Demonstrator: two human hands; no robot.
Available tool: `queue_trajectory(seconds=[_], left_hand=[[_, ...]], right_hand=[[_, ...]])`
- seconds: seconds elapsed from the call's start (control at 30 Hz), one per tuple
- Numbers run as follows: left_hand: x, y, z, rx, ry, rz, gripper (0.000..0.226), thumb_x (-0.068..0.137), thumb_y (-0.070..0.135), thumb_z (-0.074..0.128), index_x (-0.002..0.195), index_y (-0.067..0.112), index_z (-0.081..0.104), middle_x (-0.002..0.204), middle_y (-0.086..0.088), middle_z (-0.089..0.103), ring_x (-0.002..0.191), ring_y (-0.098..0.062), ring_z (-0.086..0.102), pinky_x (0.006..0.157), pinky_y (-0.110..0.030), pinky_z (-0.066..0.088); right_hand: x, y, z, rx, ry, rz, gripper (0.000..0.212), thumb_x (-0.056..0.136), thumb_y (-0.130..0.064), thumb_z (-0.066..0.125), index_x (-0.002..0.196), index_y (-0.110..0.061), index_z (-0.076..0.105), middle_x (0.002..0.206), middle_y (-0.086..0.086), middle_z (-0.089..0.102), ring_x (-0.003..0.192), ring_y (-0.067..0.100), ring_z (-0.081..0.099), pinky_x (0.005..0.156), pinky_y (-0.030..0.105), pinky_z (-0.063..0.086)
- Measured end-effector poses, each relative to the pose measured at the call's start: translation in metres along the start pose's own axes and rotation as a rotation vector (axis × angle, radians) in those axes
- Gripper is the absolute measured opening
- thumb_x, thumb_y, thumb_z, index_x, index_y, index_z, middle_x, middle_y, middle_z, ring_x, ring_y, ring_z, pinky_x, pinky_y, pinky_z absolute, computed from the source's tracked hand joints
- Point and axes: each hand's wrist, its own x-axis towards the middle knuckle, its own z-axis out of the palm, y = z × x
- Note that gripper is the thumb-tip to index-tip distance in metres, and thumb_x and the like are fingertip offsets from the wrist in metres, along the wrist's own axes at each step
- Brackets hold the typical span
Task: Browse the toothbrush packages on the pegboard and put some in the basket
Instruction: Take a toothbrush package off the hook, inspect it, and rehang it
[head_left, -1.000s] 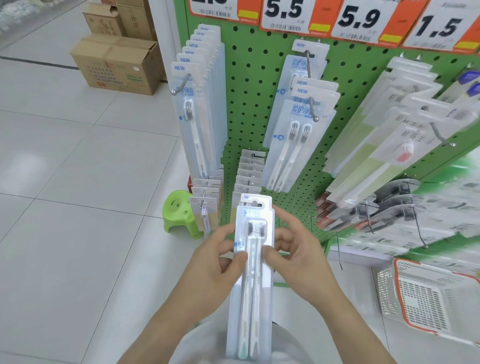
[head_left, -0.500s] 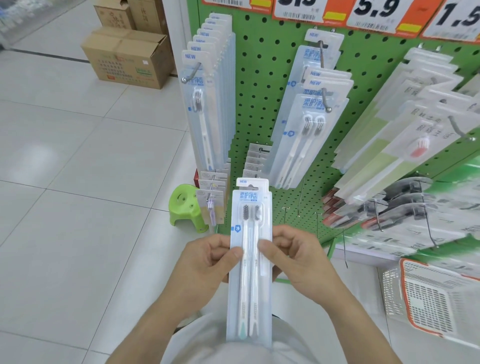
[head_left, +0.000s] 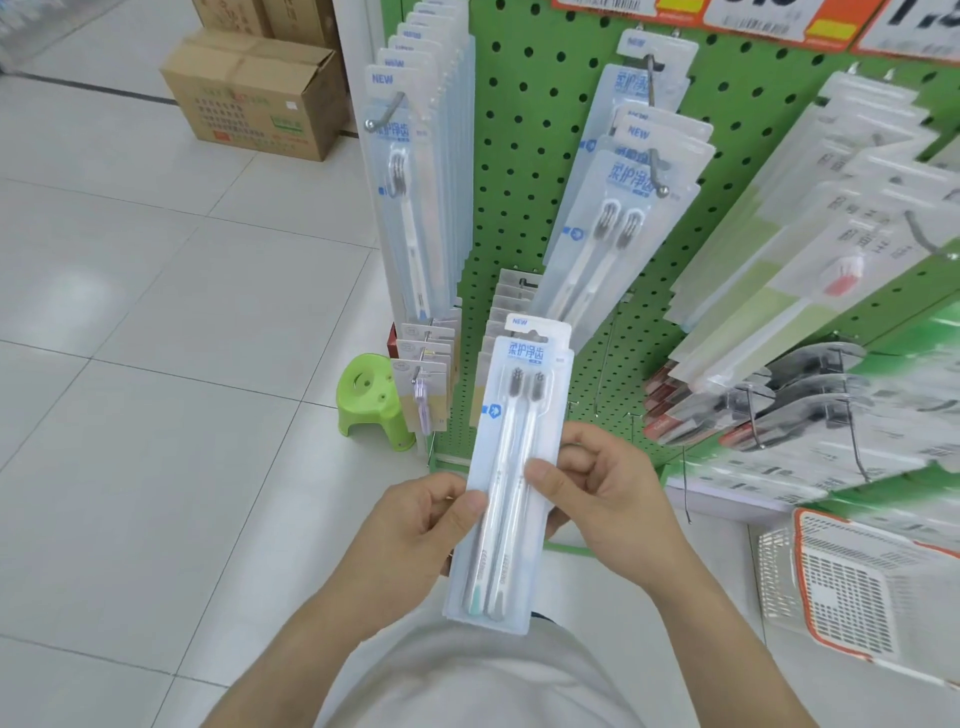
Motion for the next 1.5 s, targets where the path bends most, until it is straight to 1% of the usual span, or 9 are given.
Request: queue_trajectory(seconds=[0.23, 0.43, 0.67, 0.83, 0.97, 1.1, 1.2, 1.3, 1.5], left_hand=[[-0.007, -0.005, -0.013, 0.048, -0.136, -0.05, 0.02, 0.1, 0.033, 0.059, 0.102, 0.019, 0.074, 0.098, -0.024, 0.074, 0.083, -0.037, 0.067, 0.08, -0.063, 0.053], [-0.007, -0.011, -0.008, 0.031, -0.105, -0.077, 0.018, 0.103, 0.014, 0.054, 0.106, 0.004, 0.068, 0.091, -0.026, 0.073, 0.076, -0.028, 0.074, 0.061, -0.034, 0.061], [-0.006, -0.02, -0.014, 0.054, -0.024, -0.042, 0.013, 0.1, 0.021, 0.061, 0.1, 0.02, 0.074, 0.087, -0.023, 0.074, 0.075, -0.032, 0.067, 0.07, -0.054, 0.058], [-0.006, -0.017, -0.003, 0.09, 0.191, 0.048, 0.03, 0.094, 0.01, 0.067, 0.117, 0.029, 0.064, 0.091, 0.01, 0.075, 0.07, -0.012, 0.068, 0.065, -0.022, 0.051], [-0.01, -0.015, 0.002, 0.415, 0.194, 0.194, 0.055, 0.09, 0.027, 0.073, 0.137, 0.044, 0.049, 0.117, 0.029, 0.056, 0.105, 0.003, 0.059, 0.086, -0.014, 0.049], [-0.015, -0.016, 0.005, 0.594, 0.054, 0.191, 0.083, 0.087, 0.045, 0.073, 0.153, 0.044, 0.022, 0.139, 0.031, 0.037, 0.121, 0.013, 0.044, 0.106, -0.017, 0.04], [-0.017, -0.015, 0.005, 0.532, 0.023, 0.209, 0.079, 0.097, 0.027, 0.062, 0.156, 0.048, 0.014, 0.127, 0.02, 0.059, 0.107, 0.0, 0.059, 0.101, -0.033, 0.049], [-0.016, -0.013, -0.001, 0.451, -0.003, 0.161, 0.067, 0.1, 0.012, 0.046, 0.15, 0.053, 0.029, 0.096, -0.008, 0.067, 0.079, -0.023, 0.061, 0.08, -0.043, 0.054], [-0.022, -0.007, -0.013, 0.034, -0.069, 0.034, 0.047, 0.097, -0.014, 0.05, 0.131, 0.015, 0.06, 0.117, -0.001, 0.075, 0.11, -0.017, 0.07, 0.091, -0.025, 0.055]], right_hand=[[-0.001, 0.008, 0.007, 0.085, 0.17, 0.003, 0.018, 0.094, -0.002, 0.061, 0.112, -0.001, 0.064, 0.074, 0.015, 0.075, 0.06, 0.022, 0.072, 0.048, 0.032, 0.056], [-0.003, 0.01, 0.007, 0.011, 0.087, 0.085, 0.019, 0.1, -0.011, 0.055, 0.119, -0.006, 0.056, 0.072, 0.019, 0.074, 0.056, 0.026, 0.072, 0.045, 0.032, 0.056], [-0.007, 0.007, -0.002, -0.08, -0.115, 0.114, 0.035, 0.101, -0.004, 0.055, 0.131, -0.019, 0.046, 0.086, 0.013, 0.077, 0.072, 0.029, 0.072, 0.052, 0.037, 0.06], [-0.004, 0.012, 0.003, -0.095, 0.053, 0.118, 0.021, 0.097, -0.005, 0.063, 0.117, -0.009, 0.057, 0.079, 0.015, 0.077, 0.062, 0.031, 0.07, 0.05, 0.036, 0.058], [-0.004, 0.019, 0.011, -0.129, 0.093, 0.134, 0.016, 0.095, -0.012, 0.069, 0.107, -0.011, 0.058, 0.077, 0.016, 0.075, 0.063, 0.034, 0.068, 0.06, 0.045, 0.06], [-0.006, 0.016, 0.02, -0.074, 0.046, 0.077, 0.026, 0.084, -0.024, 0.073, 0.102, -0.013, 0.058, 0.067, 0.009, 0.069, 0.059, 0.021, 0.066, 0.059, 0.037, 0.059], [-0.005, 0.018, 0.023, -0.073, -0.002, 0.019, 0.032, 0.08, -0.029, 0.076, 0.107, -0.016, 0.063, 0.08, 0.007, 0.074, 0.073, 0.018, 0.07, 0.063, 0.036, 0.06], [-0.004, 0.027, 0.025, -0.191, 0.006, -0.067, 0.033, 0.083, -0.021, 0.082, 0.112, -0.022, 0.068, 0.093, 0.002, 0.074, 0.088, 0.016, 0.07, 0.071, 0.035, 0.059], [0.003, 0.027, 0.017, -0.269, 0.062, -0.144, 0.066, 0.08, -0.003, 0.084, 0.133, -0.032, 0.059, 0.121, -0.007, 0.063, 0.101, 0.016, 0.067, 0.075, 0.028, 0.058]])
